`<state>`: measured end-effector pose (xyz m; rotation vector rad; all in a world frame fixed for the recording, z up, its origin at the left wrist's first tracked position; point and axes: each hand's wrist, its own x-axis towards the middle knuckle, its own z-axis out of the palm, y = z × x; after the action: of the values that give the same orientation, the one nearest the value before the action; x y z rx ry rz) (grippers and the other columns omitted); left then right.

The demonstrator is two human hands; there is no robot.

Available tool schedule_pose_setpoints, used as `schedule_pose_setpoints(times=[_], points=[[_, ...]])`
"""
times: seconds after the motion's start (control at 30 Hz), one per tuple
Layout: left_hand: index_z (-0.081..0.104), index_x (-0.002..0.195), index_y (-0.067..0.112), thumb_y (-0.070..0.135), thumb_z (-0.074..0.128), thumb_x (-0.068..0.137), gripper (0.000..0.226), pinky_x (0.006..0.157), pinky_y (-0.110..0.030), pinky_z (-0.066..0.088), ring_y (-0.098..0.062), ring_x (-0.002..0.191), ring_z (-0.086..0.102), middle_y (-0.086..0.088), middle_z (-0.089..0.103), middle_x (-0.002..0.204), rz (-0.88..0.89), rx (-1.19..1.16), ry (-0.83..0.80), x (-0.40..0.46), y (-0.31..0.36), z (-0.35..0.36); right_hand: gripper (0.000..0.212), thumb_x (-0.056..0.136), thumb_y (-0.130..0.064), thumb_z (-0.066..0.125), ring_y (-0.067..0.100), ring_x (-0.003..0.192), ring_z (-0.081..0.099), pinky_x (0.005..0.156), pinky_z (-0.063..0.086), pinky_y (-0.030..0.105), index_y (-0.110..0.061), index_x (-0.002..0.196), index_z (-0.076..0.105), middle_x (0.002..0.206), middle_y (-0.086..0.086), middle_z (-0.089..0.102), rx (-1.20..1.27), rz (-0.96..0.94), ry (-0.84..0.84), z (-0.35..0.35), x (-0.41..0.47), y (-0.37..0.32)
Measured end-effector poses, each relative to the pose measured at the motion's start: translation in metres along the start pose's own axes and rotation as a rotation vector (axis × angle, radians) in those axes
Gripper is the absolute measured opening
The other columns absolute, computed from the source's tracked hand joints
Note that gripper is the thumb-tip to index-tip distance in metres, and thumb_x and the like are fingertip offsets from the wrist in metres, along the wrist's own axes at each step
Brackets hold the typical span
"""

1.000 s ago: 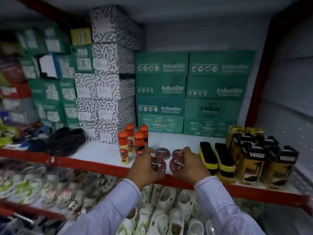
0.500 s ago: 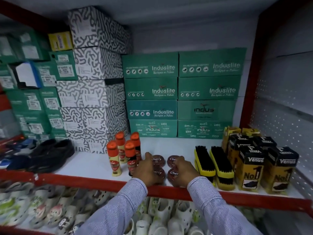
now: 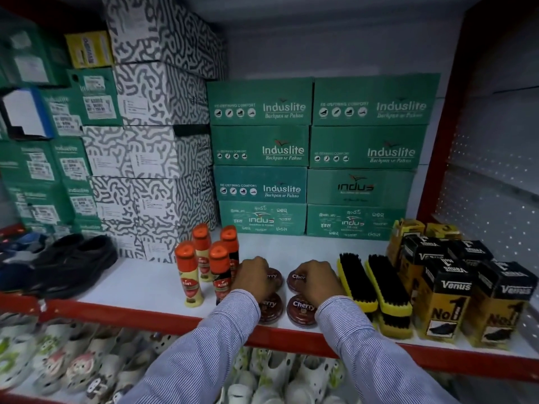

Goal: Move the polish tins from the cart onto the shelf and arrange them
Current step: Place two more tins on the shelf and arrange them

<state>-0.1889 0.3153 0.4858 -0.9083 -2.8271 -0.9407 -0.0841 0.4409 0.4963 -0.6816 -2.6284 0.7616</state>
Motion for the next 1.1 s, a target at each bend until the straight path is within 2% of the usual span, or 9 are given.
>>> schedule_pose_setpoints(times=[0.13, 0.3, 0.4, 0.53, 0.77, 0.9, 0.97, 1.1], points=[[0.075, 0.094, 0.011, 0.052, 0.074, 0.069, 0.049, 0.078, -0.034, 0.058, -0.033, 0.096, 0.070, -0.014, 0.075, 0.100, -0.007, -0.015, -0.012, 0.011, -0.008, 0.008, 0.021, 0.078, -0.021, 0.067, 0.036, 0.096, 0.070, 0.083, 0.058, 0.038, -0.019, 0.094, 0.080, 0.103, 0.016, 0.075, -0.022, -0.004, 0.002, 0.009, 0.009, 0.003], [0.075, 0.093, 0.012, 0.055, 0.069, 0.066, 0.051, 0.077, -0.035, 0.057, -0.033, 0.095, 0.069, -0.014, 0.073, 0.096, -0.008, -0.029, -0.023, 0.020, -0.011, 0.015, 0.017, 0.076, -0.018, 0.067, 0.034, 0.080, 0.072, 0.070, 0.060, 0.036, -0.029, 0.078, 0.080, 0.083, 0.012, 0.076, -0.026, 0.003, -0.004, 0.018, 0.021, 0.008], [0.075, 0.093, 0.011, 0.051, 0.073, 0.069, 0.047, 0.076, -0.036, 0.057, -0.033, 0.094, 0.069, -0.015, 0.074, 0.096, -0.009, -0.034, -0.020, 0.023, -0.011, 0.016, 0.016, 0.075, -0.020, 0.067, 0.032, 0.076, 0.072, 0.068, 0.060, 0.034, -0.030, 0.077, 0.079, 0.081, 0.010, 0.076, -0.029, 0.011, -0.012, 0.022, 0.028, 0.011], [0.074, 0.097, 0.007, 0.043, 0.078, 0.072, 0.044, 0.080, -0.036, 0.058, -0.034, 0.098, 0.069, -0.017, 0.074, 0.101, -0.013, -0.049, -0.014, 0.023, -0.010, 0.016, 0.015, 0.075, -0.026, 0.068, 0.034, 0.082, 0.072, 0.072, 0.061, 0.037, -0.023, 0.083, 0.080, 0.087, 0.013, 0.077, -0.003, 0.012, 0.003, 0.023, 0.031, 0.011], [0.078, 0.098, 0.015, 0.052, 0.069, 0.067, 0.050, 0.082, -0.038, 0.059, -0.032, 0.097, 0.069, -0.014, 0.074, 0.098, 0.029, -0.029, -0.036, 0.024, -0.014, 0.018, 0.021, 0.076, -0.030, 0.067, 0.036, 0.082, 0.071, 0.070, 0.058, 0.035, -0.016, 0.085, 0.080, 0.088, 0.017, 0.075, 0.009, 0.019, 0.018, 0.023, 0.029, 0.009], [0.072, 0.085, 0.005, 0.039, 0.075, 0.076, 0.035, 0.077, -0.039, 0.057, -0.036, 0.091, 0.068, -0.019, 0.074, 0.092, 0.072, -0.006, -0.001, 0.012, -0.004, 0.007, 0.021, 0.073, -0.030, 0.070, 0.033, 0.085, 0.070, 0.075, 0.060, 0.037, -0.017, 0.087, 0.079, 0.091, 0.014, 0.075, -0.001, -0.010, 0.026, 0.012, 0.020, 0.005], [0.073, 0.082, 0.006, 0.035, 0.074, 0.079, 0.030, 0.075, -0.040, 0.057, -0.034, 0.087, 0.068, -0.017, 0.074, 0.086, 0.099, -0.007, 0.020, 0.003, 0.001, -0.001, 0.022, 0.072, -0.029, 0.071, 0.031, 0.086, 0.071, 0.078, 0.060, 0.039, -0.019, 0.089, 0.080, 0.094, 0.012, 0.076, 0.006, -0.031, 0.042, 0.003, 0.012, 0.004], [0.074, 0.083, 0.008, 0.026, 0.074, 0.080, 0.018, 0.070, -0.029, 0.048, -0.032, 0.091, 0.070, -0.016, 0.076, 0.089, 0.165, 0.056, 0.014, -0.024, 0.005, -0.014, 0.017, 0.074, -0.021, 0.074, 0.031, 0.088, 0.072, 0.082, 0.061, 0.041, -0.018, 0.089, 0.081, 0.095, 0.012, 0.077, -0.029, -0.077, 0.062, -0.013, -0.015, 0.006]])
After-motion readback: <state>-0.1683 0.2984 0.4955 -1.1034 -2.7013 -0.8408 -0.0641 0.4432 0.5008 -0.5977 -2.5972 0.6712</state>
